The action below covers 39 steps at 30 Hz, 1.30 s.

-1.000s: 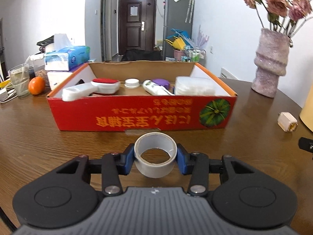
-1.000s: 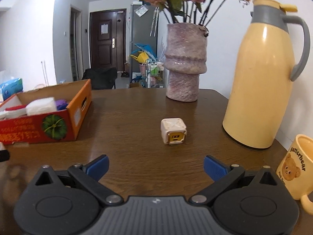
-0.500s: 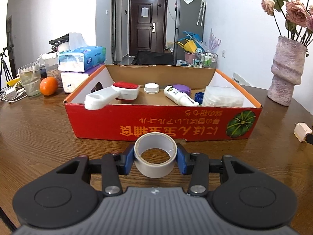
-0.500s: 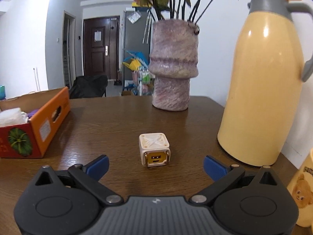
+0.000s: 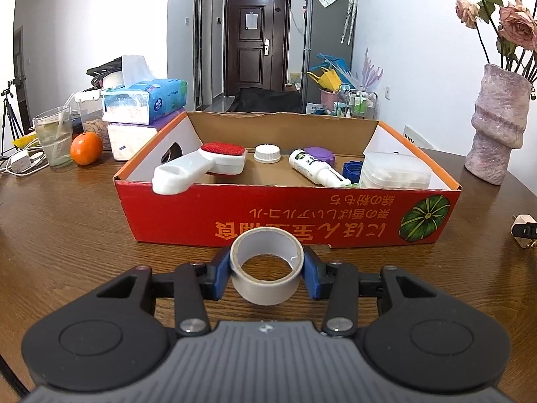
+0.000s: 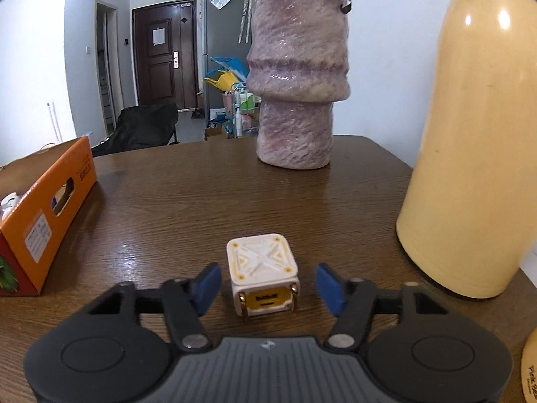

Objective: Organize rigid objects
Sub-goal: 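Grasp the tape roll with the left tool while the right tool grasps the white cube charger, then carry the tape roll and cube charger over the cardboard box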

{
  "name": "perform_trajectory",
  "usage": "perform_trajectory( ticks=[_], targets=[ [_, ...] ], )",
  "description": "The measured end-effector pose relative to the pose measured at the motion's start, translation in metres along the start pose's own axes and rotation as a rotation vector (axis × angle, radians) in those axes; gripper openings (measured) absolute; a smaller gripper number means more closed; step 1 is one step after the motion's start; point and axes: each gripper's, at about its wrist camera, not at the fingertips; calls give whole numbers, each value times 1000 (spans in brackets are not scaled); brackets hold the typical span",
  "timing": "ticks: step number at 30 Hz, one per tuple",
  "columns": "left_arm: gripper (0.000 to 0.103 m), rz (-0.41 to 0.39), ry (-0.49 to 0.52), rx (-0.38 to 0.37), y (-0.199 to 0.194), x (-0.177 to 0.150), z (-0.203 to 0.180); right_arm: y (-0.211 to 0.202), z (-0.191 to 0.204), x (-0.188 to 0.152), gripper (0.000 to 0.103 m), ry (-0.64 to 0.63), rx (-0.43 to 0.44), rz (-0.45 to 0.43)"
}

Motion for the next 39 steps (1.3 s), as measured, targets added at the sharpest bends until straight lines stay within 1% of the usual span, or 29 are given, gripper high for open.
perform_trajectory(
  ticks=[1, 2, 9, 14, 21, 29, 39],
  targets=[
    [44, 0, 0, -1, 0, 0, 0, 2, 0, 0, 39, -3, 15, 8],
    [44, -1, 0, -1, 0, 0, 0, 1, 0, 0, 38, -5, 16, 5],
    [44, -10, 1, -14, -4, 1, 1, -10, 3, -2, 38, -17, -6, -45],
    [44, -17, 3, -23, -7, 0, 1, -25, 10, -6, 38, -30, 13, -84],
    [44, -46, 7, -30, -17, 1, 4, -50, 19, -14, 38, -3, 40, -134],
    [44, -89, 0, -47, -33, 3, 10, -85, 41, -29, 38, -1, 79, -184],
    [44, -115, -8, -75, -48, 4, 18, -125, 76, -43, 38, -12, 164, -239]
  ],
)
Point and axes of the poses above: each gripper's, at about its wrist camera, not at the fingertips, and y roughly the way its jaws point, z to its left, x to its top, and after that the axes turned 3 degrees about x, right-handed
